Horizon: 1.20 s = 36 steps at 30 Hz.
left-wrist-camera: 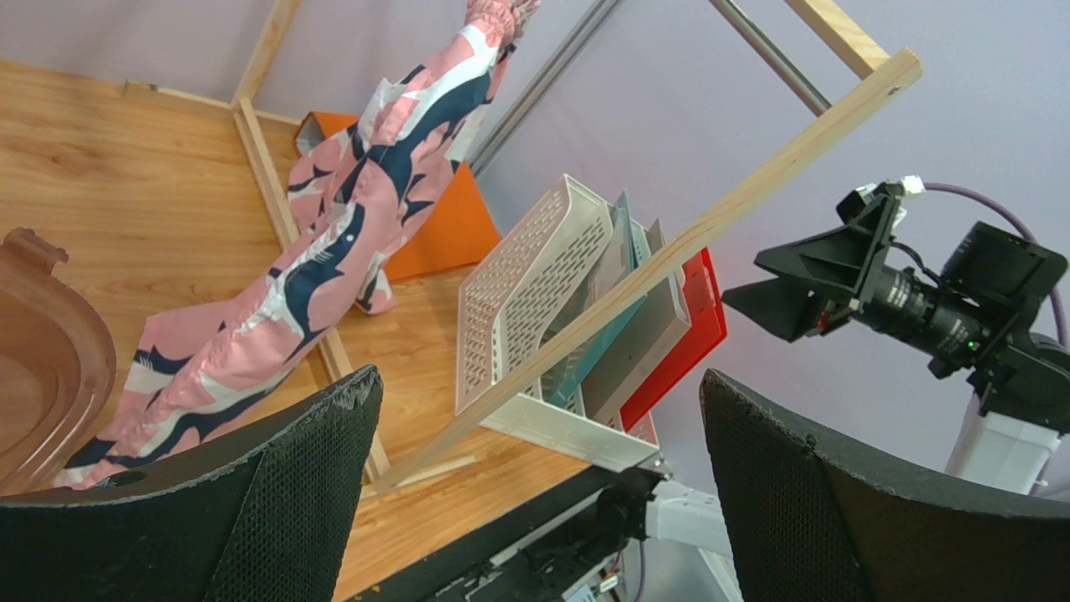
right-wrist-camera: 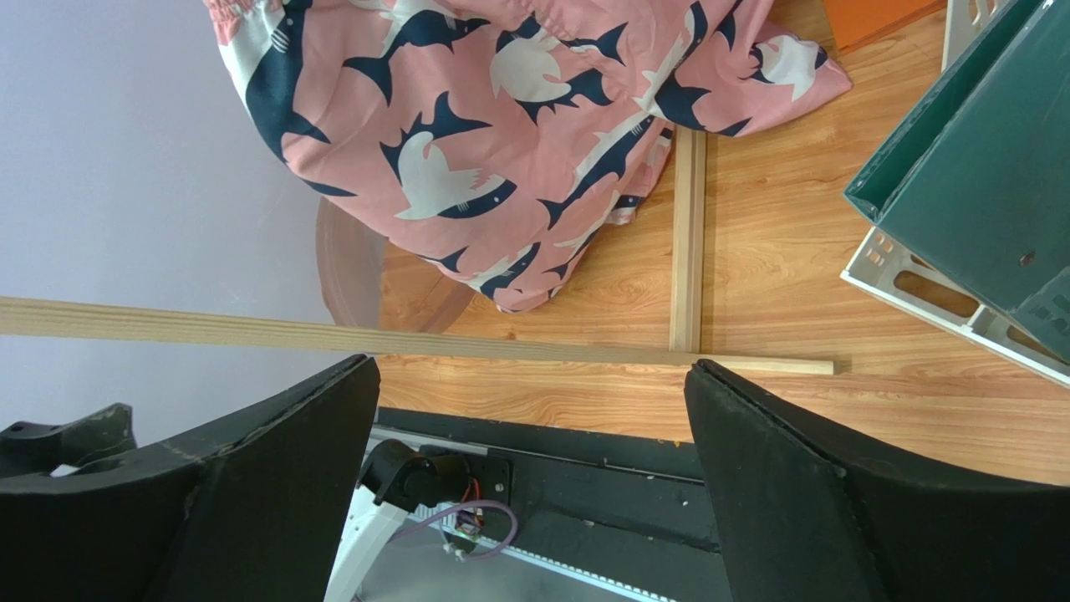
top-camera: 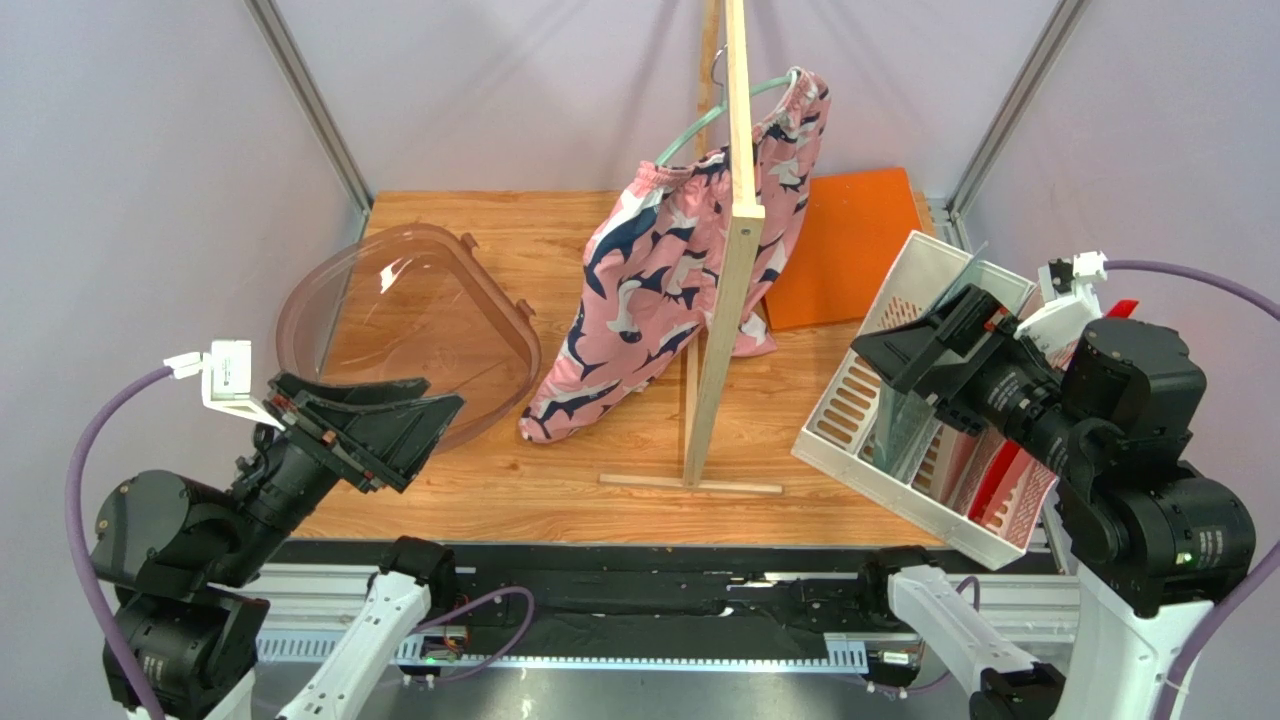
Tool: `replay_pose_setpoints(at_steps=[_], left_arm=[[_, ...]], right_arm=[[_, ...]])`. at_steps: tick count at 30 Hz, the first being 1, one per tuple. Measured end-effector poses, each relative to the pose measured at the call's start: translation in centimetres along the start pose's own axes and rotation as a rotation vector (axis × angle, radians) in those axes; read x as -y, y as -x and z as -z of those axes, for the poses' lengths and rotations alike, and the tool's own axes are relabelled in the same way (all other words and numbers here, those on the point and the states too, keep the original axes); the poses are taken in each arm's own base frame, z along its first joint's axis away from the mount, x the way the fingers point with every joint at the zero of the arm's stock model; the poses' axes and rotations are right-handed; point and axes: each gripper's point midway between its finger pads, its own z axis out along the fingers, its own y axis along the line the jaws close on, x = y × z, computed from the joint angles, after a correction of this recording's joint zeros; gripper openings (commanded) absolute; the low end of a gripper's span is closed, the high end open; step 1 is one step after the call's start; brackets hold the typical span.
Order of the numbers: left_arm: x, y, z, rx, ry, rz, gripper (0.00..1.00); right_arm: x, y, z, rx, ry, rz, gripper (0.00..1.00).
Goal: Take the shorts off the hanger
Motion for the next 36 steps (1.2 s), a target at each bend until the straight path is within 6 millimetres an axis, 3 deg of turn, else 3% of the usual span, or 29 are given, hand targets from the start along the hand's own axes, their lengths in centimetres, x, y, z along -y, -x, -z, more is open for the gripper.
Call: replay_pose_setpoints(at_steps=[4,11,17,21,25,30,34,36], left_arm=[[0.6,0.2,0.7,0.004,-0.005,-0.018,0.95],[0.5,-0.5,0.7,-0.043,-0.008,-0.027,0.86],[0.7,-0.8,-2.1,-0.156,-0.027,-0.005,0.81],[1.1,0.8,-5.6,-0.213,-0.035,-0.002,0.68],[2.1,3.4,-10.6,-0.256,-0.091,-0.023,0.68],[0.4,3.9,-16.8,-0.325,-0.111,-0.026,0.68],[-1.8,2.8,-22.9,-0.388,-0.114,-0.074,0.70],[-2.0,1.9,-25.6,-0.411,-0.142,-0.124,0.70]], right_arm=[[-0.4,0.8,-1.2,-0.011,0.006,0.015,1.00],[-4.5,4.8,-4.4,0.039,0.157,0.045,1.00],[-5.5,7.4,-9.4,0.029,0.177,-0.026,1.00],[-5.5,8.3,-13.5,-0.012,0.154,-0.080,0.98],[-4.4,7.6,-16.3,-0.065,0.081,-0.139,0.98],[-3.1,6.7,-16.0,-0.116,-0.020,-0.162,1.00],[-1.7,5.5,-15.2,-0.159,-0.078,-0.129,1.00],[-1.4,5.1,-14.9,-0.179,-0.092,-0.109,1.00]])
